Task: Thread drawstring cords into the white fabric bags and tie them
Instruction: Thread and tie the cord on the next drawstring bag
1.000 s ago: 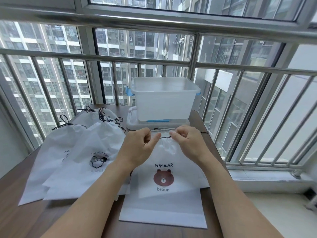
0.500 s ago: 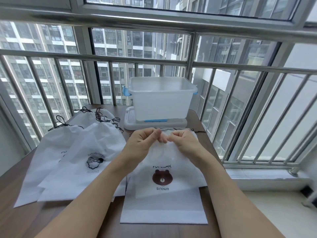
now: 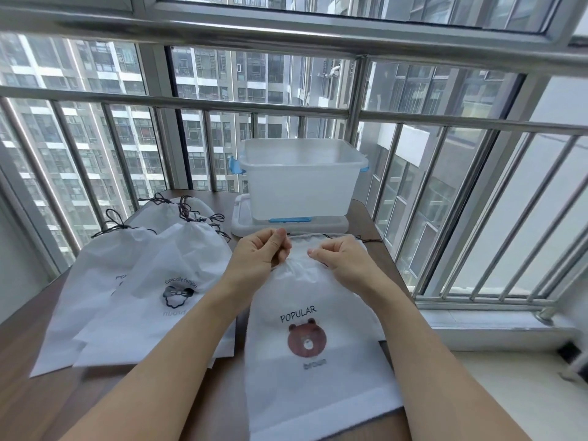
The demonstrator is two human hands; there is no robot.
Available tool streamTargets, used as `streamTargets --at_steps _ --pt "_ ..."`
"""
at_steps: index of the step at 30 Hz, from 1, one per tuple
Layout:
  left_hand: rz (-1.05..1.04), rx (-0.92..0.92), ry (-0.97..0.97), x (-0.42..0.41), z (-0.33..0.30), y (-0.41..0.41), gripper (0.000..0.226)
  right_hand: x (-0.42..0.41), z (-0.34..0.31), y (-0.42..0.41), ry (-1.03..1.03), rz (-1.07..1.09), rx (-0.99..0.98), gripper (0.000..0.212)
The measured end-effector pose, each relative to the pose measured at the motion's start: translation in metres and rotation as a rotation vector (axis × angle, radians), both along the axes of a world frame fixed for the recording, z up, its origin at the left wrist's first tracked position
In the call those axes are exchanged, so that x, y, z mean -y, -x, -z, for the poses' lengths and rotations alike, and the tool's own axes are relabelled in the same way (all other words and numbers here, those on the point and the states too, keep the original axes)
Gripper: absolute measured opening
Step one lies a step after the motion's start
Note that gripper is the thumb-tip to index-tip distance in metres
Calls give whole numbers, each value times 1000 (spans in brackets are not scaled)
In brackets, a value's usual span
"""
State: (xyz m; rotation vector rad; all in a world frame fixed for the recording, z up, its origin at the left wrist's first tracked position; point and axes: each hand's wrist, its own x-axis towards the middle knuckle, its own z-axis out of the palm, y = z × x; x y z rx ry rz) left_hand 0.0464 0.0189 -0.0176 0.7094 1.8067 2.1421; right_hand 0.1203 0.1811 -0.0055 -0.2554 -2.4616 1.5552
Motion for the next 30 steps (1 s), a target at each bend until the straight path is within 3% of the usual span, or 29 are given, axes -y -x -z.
streamTargets --at_steps 3,7,9,12,20,24,28,30 --pt "28 -31 51 -3 4 0 34 -1 1 -1 -22 57 -31 47" --pt "37 -110 143 -2 7 -2 29 5 0 -2 19 13 -91 6" --pt "51 -157 173 -1 8 -2 29 10 -1 -2 102 -51 -151 15" --pt "69 -207 212 -1 11 0 29 14 2 1 -18 -91 -217 23" --pt "168 -70 321 2 12 0 38 -6 8 5 -193 -84 -257 6" --pt "207 -50 349 3 14 0 39 -5 10 7 -141 -55 -250 5" --pt "203 1 230 2 10 1 24 -1 12 11 -35 10 -187 15" --pt "206 9 184 2 10 3 30 2 14 13 14 4 -138 20"
